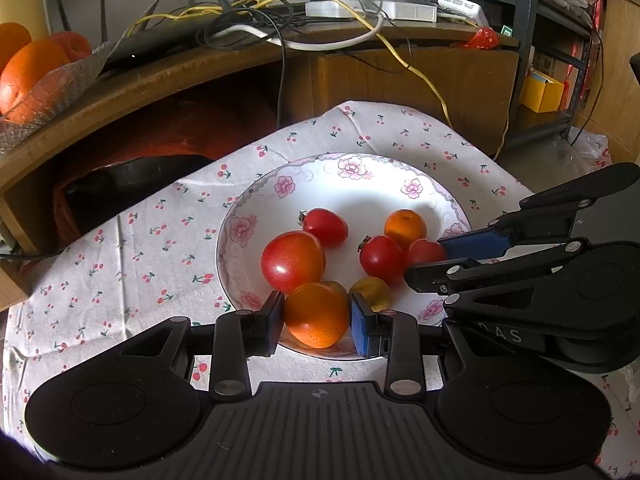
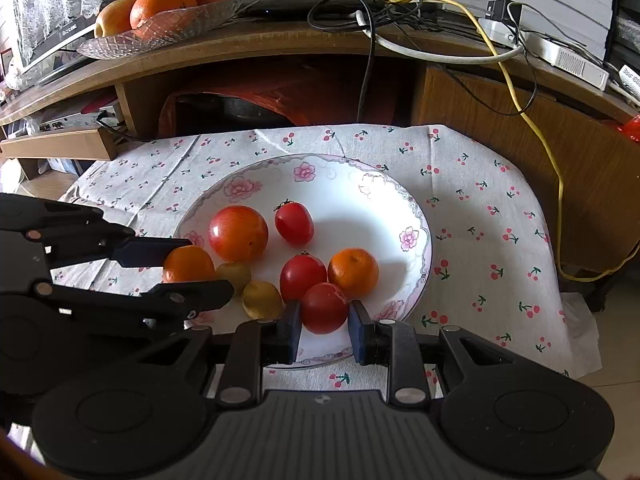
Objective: Organize fruits
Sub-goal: 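Lift both held fruits and carry them over the white bowl, then open the right tool to drop the red tomato while the left tool drops the mandarin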
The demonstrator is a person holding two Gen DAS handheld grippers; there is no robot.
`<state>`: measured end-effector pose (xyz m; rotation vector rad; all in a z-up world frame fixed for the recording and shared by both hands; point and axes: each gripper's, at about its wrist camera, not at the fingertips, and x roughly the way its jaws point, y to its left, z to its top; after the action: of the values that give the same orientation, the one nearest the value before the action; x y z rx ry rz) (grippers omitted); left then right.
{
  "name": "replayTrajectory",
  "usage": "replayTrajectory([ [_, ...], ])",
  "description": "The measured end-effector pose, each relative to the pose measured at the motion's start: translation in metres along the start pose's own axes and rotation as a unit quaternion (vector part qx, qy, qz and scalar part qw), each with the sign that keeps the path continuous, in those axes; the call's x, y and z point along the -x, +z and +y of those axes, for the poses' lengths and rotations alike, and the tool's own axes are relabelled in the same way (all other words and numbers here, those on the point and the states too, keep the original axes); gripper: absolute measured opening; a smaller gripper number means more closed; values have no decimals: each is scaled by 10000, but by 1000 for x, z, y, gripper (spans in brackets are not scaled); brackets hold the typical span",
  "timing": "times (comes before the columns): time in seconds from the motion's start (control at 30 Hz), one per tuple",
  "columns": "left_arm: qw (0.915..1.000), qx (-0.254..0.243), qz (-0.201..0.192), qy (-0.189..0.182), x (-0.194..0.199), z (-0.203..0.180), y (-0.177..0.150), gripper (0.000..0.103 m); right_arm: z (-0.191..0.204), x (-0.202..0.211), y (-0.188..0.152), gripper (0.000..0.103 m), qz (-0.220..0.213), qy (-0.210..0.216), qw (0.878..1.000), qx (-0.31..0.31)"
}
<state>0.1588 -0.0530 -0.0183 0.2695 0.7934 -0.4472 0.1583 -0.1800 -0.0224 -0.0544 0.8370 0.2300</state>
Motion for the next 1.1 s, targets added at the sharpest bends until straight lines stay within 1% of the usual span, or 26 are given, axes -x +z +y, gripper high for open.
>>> replayTrajectory([
  [0.43,10000,11,23,69,-3,0,0,43,1,-2,0,28,-77,-54,9999,60],
  [0.6,9999,-11,-10,164,-2,0,0,49,0,-2,0,28,-82,-71,9999,19],
  [0.83,9997,34,-23,224,-1,2,0,52,0,-1,1,28,-129,-106,9999,3],
  [0.9,9997,58,-43,241,0,3,1,56,-1,0,1,28,-162,-122,9998,-25],
  [1.1,9995,67,-81,288,3,3,1,58,-2,0,2,28,-189,-109,9997,-97],
])
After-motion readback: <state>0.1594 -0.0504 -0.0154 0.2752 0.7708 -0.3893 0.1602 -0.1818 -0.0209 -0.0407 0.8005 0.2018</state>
